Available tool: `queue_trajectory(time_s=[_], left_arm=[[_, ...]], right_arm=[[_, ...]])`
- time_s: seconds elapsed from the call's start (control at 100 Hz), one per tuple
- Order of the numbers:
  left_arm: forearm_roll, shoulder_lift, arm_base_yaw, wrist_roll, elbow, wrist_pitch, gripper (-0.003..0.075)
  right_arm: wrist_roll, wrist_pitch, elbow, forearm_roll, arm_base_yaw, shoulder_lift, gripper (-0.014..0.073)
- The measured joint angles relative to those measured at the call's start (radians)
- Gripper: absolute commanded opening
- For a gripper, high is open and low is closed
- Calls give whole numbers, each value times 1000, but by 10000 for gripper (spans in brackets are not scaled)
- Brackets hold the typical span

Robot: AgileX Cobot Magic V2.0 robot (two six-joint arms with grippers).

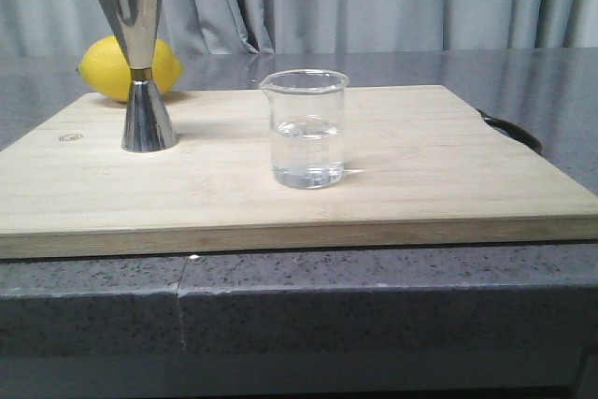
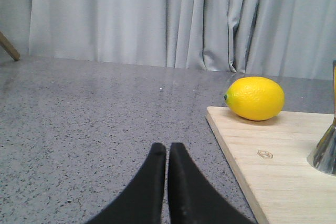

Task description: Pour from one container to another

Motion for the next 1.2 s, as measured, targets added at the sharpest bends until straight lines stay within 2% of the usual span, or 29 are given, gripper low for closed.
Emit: queue_trajectory(time_s=[0.74, 0.89, 1.0, 1.2], left_arm=[[-7, 0, 0, 0, 0, -2, -19], [-106, 0, 0, 0, 0, -37, -20], [-160, 0, 0, 0, -2, -66, -20], [-193, 0, -32, 0, -77, 25, -20]], right_arm=[[0, -15, 0, 0, 0, 0, -70], [0, -63, 0, 97, 0, 0, -70], [0, -48, -2, 191, 0, 0, -70], [0, 127, -121, 246, 0, 9, -70]])
